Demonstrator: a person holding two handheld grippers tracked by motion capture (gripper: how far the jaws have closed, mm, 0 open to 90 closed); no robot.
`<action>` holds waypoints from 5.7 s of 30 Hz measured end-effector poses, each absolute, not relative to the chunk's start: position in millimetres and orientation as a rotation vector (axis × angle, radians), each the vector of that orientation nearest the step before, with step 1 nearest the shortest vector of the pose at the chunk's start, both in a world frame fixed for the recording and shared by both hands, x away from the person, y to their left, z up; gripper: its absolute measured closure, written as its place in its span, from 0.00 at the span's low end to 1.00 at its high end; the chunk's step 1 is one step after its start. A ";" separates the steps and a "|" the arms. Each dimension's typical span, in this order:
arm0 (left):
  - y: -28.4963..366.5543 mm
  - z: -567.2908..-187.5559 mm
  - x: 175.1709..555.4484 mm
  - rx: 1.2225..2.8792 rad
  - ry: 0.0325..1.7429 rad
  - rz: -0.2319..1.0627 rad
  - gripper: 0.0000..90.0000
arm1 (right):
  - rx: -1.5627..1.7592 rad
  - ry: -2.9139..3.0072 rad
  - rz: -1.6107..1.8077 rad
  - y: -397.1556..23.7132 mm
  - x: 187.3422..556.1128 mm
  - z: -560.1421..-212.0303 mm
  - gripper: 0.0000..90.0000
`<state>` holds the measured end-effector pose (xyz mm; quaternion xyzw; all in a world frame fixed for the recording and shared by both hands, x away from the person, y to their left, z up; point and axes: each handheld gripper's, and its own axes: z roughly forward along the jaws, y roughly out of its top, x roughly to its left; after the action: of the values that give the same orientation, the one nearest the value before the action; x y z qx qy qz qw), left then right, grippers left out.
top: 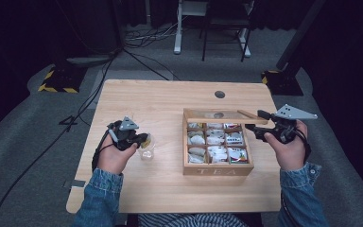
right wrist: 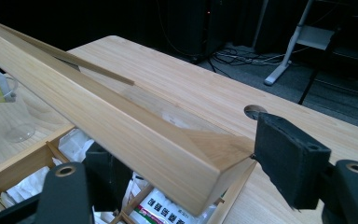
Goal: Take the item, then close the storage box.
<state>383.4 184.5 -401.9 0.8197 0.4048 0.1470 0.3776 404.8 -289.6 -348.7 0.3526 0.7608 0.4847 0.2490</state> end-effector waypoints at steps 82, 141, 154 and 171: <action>244.6 -425.3 392.3 2.007 1.207 0.516 0.38 | 0.960 2.089 1.319 -289.7 406.6 -349.2 0.34; 264.0 -503.5 412.3 2.046 1.295 0.502 0.28 | 1.014 2.310 1.140 -295.3 369.7 -355.5 0.37; 263.6 -503.5 412.4 2.045 1.298 0.501 0.28 | 1.055 2.389 1.082 -295.0 364.1 -371.6 0.36; 262.6 -503.5 412.4 2.040 1.308 0.503 0.27 | 1.042 2.442 0.996 -291.0 355.9 -384.9 0.35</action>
<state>412.4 262.6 -503.5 0.7790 0.4993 0.1920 0.3272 355.9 -291.0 -384.9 0.3632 0.8511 0.3471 0.1526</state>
